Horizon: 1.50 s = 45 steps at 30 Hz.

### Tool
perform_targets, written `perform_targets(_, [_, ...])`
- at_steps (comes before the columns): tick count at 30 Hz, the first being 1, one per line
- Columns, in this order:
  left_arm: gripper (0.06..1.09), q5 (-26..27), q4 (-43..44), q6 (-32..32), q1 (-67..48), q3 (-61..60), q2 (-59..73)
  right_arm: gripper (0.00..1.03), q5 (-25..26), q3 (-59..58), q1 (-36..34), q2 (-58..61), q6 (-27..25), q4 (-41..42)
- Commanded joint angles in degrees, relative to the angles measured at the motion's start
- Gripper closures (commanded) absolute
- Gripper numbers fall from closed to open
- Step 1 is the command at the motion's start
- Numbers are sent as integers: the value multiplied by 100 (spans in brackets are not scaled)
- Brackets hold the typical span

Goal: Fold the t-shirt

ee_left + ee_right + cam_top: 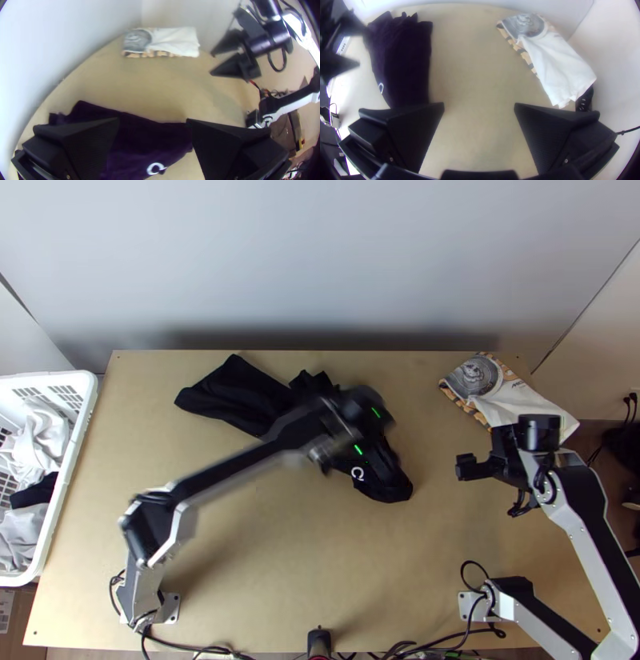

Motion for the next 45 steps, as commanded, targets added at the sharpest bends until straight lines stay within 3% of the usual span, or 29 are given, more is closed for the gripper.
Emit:
perform_targets(1, [10, -15, -804, 369, 1807, 0, -281, 5, 3, -4, 573, 518, 60, 206])
perform_targets(5, [10, -58, -1094, 571, 2782, -483, -518, 5, -41, 479, 1215, 1195, 69, 188])
perform_targets(11, [10, -419, -532, 1283, 3442, -1599, -1230, 5, -77, 1894, 2217, 2109, -80, -76])
perform_targets(15, [10, -559, -347, 1538, 3635, -1995, -1529, 5, -314, 2861, 2463, 2865, -265, -85])
perform_targets(18, [10, -612, -295, 1590, 3776, -2171, -1669, 5, -648, 3520, 2525, 3445, -265, -164])
perform_targets(22, [10, -911, -207, 1670, 3846, -2294, -1775, 5, -709, 4074, 2612, 4122, -274, -199])
perform_targets(35, [10, -1008, -171, 1705, 4048, -2408, -1968, 5, -1263, 5981, 2586, 6126, -256, -216])
perform_targets(45, [10, -1017, -163, 1696, 4206, -2628, -2197, 5, -1369, 7379, 2340, 7382, -239, -383])
